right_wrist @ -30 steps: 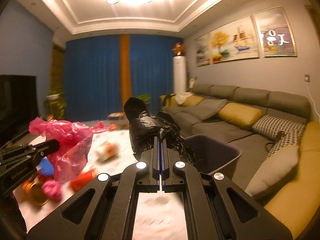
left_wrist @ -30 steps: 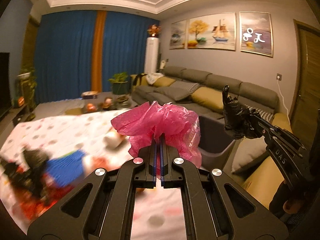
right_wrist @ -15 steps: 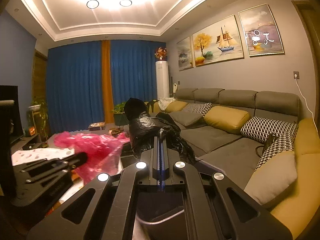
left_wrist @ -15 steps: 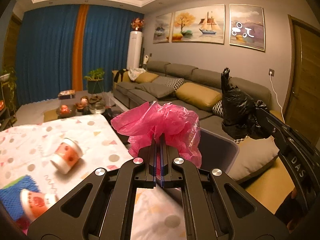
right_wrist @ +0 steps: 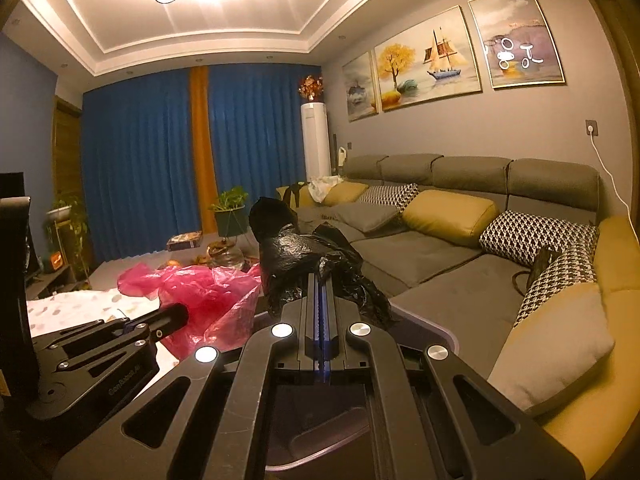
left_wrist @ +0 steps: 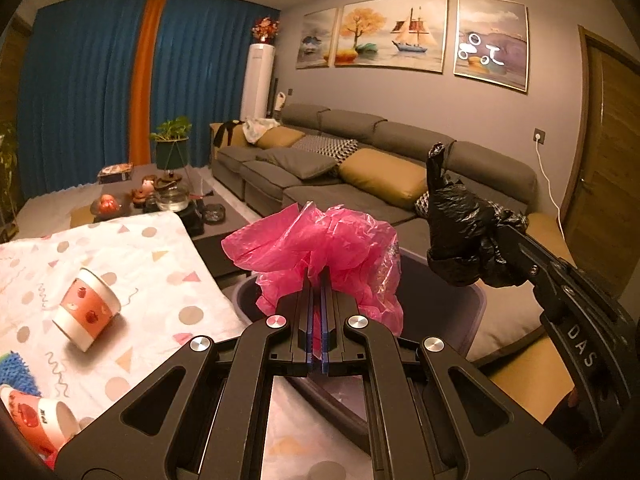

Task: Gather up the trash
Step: 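Carry both bags to the grey bin while the left tool opens, dropping the pink bag, then open the right tool over the grey bin to drop the black bag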

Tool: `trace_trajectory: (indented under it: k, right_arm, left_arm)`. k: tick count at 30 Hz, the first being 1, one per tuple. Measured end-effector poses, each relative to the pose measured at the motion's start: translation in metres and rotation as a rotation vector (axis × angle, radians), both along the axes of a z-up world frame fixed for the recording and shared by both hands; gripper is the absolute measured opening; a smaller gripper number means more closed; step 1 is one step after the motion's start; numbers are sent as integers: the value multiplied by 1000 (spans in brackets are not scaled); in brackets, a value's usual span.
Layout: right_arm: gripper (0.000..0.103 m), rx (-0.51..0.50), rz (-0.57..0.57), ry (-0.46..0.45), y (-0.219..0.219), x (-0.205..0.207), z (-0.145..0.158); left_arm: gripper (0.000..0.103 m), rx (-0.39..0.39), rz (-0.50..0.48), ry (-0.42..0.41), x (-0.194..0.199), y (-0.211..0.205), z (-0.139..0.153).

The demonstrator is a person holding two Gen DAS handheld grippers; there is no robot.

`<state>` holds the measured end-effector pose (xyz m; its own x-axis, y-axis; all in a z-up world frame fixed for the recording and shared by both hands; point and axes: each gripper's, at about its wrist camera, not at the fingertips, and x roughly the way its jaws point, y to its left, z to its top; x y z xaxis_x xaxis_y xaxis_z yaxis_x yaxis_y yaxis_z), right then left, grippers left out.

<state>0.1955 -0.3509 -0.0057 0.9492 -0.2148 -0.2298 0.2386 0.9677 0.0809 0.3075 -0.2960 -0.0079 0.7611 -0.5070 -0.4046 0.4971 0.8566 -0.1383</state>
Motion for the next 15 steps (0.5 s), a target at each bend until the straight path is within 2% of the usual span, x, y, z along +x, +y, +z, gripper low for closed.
trace_trajectory:
  k: [5,8,9,11,12,13,15]
  right_arm:
    - [3,17,2,-2,-3,5,-2]
    - [15,24,0,-7,-9,8,0]
    - [22,28,0,-9,-9,9,2]
    - [29,41,-6,-12,-13,8,3]
    - [30,43,-11,-16,-14,7,4]
    - [31,45,-16,-19,-14,5,5]
    - [36,50,-27,-24,-16,2,6]
  left_arm:
    - [2,7,-8,18,7,-6,-7]
    - [4,-9,-34,30,9,-7,-9]
    - [9,-10,-39,34,10,-7,-10]
    - [27,-17,-52,48,13,-5,-12]
    - [50,-15,-29,44,14,-3,-13]
    - [69,-25,-6,37,13,2,-14]
    - [76,-46,33,25,12,11,-13]
